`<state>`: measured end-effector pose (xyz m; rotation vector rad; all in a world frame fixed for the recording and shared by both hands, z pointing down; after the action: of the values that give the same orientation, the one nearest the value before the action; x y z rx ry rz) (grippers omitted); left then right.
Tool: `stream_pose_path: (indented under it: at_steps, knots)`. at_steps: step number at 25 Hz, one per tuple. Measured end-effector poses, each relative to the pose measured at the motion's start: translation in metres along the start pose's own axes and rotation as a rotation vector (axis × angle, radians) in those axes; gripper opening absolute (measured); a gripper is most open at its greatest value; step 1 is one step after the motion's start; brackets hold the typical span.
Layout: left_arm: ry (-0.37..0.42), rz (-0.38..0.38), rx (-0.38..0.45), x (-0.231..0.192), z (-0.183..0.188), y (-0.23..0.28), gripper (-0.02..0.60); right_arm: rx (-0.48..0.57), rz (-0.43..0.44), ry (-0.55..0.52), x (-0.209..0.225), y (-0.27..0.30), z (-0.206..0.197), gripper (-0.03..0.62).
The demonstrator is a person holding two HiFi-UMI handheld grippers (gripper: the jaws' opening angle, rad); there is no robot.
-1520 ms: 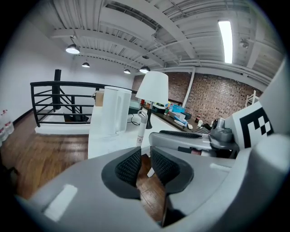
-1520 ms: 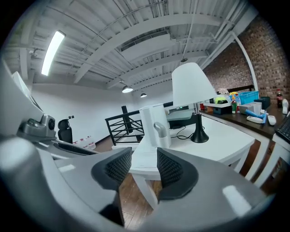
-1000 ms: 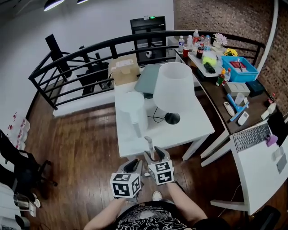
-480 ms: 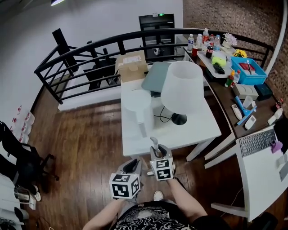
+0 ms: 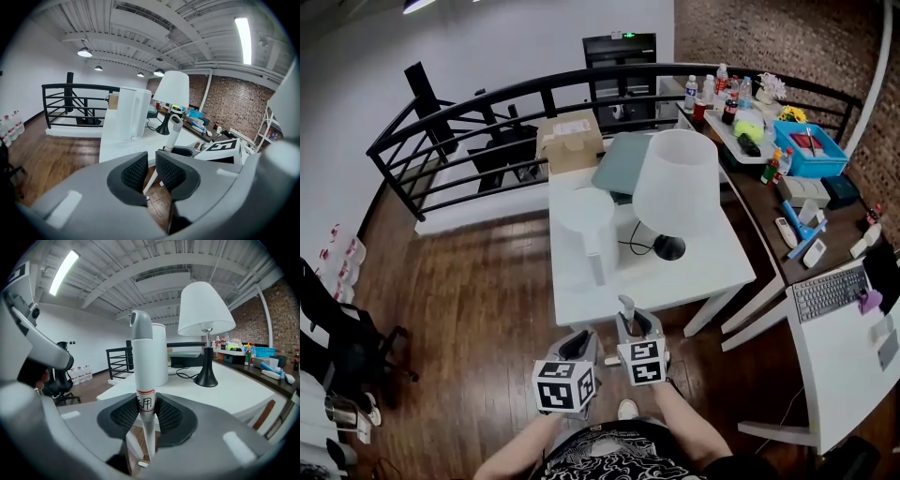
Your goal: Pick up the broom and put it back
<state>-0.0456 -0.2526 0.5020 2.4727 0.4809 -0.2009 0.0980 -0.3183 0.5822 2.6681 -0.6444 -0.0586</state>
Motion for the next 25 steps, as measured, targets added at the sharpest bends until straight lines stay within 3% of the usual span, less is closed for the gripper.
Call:
stream_pose_path:
  at_steps: [10,15,25]
  knots:
    - [0.020,-0.044,0.044,0.006,0.001,-0.026,0.044,0.102,-0.045,0.019,-0.019,-0.061,0.033,0.098]
    - [0.021,-0.041,0.108,0.007,0.008,-0.053,0.027,0.153,-0.031,0.000,-0.036,-0.100,0.065,0.098]
    - [0.100,-0.038,0.245,0.020,0.017,-0.105,0.005,0.232,-0.041,-0.040,-0.073,-0.167,0.108,0.098]
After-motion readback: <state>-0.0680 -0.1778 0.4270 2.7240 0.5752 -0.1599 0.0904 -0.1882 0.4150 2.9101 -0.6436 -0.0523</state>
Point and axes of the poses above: the fingertips, and each gripper's own axes: y forward along the fingers, x to its right, z out of its top, the point moved 9 cm from there along -y, backward along the fingers, and after that the axes turned 3 degrees about -z, right-handed, at the moved point
